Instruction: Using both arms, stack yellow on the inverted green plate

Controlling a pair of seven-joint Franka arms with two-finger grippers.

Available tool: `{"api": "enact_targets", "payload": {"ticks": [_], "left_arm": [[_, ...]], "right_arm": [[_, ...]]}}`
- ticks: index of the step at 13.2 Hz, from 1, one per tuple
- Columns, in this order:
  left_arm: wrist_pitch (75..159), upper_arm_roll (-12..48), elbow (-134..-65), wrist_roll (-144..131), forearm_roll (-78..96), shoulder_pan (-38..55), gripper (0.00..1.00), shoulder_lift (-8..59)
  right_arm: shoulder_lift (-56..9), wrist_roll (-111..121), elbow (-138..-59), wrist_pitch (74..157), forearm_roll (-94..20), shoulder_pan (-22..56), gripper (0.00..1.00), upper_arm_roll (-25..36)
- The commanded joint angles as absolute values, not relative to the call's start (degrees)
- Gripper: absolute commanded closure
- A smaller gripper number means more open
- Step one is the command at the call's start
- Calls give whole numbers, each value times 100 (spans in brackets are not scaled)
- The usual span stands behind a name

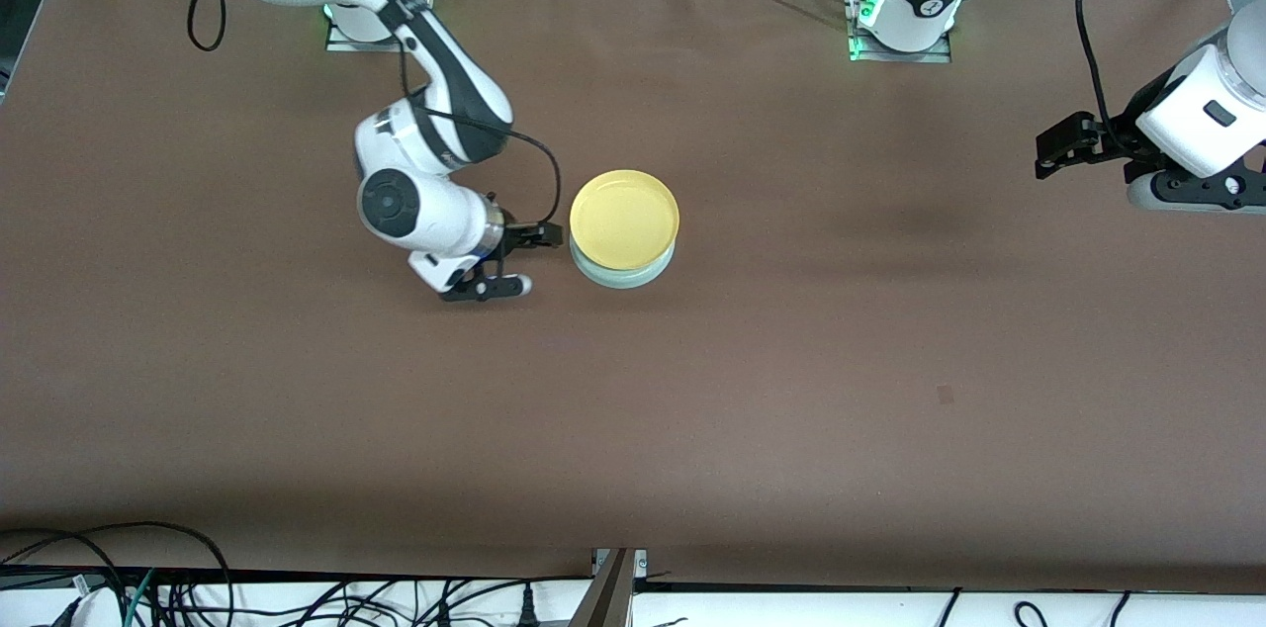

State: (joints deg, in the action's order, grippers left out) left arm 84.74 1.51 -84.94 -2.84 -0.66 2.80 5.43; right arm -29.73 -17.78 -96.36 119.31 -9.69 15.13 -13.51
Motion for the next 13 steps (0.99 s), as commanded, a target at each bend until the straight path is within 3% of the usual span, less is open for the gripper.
{"api": "enact_targets", "payload": {"ticks": [1,8,11,13], "left_arm": [[8402,150,-8367,-202,-185,220,0,589],[8411,141,-8394,-202,-185,193,0,598],[8402,158,-8385,-211,-167,193,0,598],[8402,176,-8376,-211,-167,202,0,598]], "right_arm": [[-3041,-1601,-8625,10927,-258,1485,0,-1109],[-2918,-776,-7402,9336,-140,1336,0,148],[-2463,-343,-7461,9211,-176,968,0,264],[-1857,-360,-7952,9036,-185,696,0,255]]}}
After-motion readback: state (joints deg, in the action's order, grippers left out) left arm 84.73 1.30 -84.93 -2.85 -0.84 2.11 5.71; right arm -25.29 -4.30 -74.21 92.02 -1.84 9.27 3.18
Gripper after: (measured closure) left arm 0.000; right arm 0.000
